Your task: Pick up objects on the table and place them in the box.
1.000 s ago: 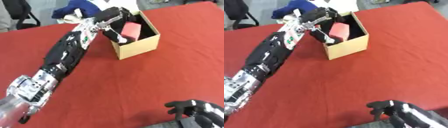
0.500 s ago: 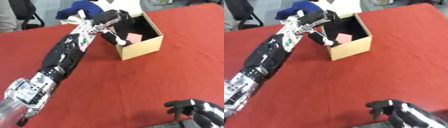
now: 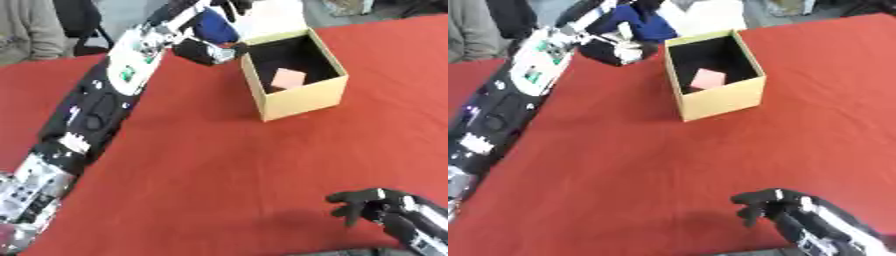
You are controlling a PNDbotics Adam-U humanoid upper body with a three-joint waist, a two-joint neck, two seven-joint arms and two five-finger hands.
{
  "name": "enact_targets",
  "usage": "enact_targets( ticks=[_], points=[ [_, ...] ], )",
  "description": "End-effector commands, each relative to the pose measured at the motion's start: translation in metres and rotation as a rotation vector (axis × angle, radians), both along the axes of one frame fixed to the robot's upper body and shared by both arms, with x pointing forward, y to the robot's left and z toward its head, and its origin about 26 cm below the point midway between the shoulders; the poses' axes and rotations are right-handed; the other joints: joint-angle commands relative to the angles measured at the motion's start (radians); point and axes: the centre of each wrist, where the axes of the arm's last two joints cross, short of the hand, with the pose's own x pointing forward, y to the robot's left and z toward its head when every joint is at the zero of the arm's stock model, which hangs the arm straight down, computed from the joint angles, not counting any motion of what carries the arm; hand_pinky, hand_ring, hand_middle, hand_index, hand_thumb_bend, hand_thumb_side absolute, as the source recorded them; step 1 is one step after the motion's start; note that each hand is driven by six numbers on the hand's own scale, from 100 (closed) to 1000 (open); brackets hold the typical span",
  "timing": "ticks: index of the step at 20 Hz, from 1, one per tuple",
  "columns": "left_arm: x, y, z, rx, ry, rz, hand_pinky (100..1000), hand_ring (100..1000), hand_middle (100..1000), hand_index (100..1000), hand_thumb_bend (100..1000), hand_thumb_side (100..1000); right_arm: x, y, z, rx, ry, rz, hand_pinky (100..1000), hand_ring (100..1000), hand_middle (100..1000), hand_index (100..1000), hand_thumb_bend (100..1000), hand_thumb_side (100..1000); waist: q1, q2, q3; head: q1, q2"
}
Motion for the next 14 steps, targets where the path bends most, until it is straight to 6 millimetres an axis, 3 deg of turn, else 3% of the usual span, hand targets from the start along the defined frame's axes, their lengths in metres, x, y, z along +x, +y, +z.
enact_targets(
  ticks=[1, 8, 14],
  points=[
    [-0.033, 0.015, 0.022, -0.071, -0.019, -0.014, 983, 597, 620, 791, 339, 428, 0.001, -0.013, 0.008, 0.002, -0.032, -0.060, 845, 915, 586, 827, 100, 607, -0.007, -0.016, 0.014, -0.008, 0.007],
    [-0.079, 0.024, -0.021, -0.248, 0.098, 0.000, 1000, 583, 600, 781, 217, 515, 0.003, -0.027, 0.017, 0.046, -0.071, -0.158, 844, 914, 586, 827, 100, 595, -0.022, -0.014, 0.053, -0.018, 0.016],
    [-0.093, 0.022, -0.053, -0.410, 0.193, 0.000, 1000, 574, 589, 776, 161, 583, 0.005, -0.039, 0.026, 0.080, -0.112, -0.233, 842, 913, 586, 826, 100, 585, -0.037, -0.009, 0.086, -0.024, 0.025]
  ],
)
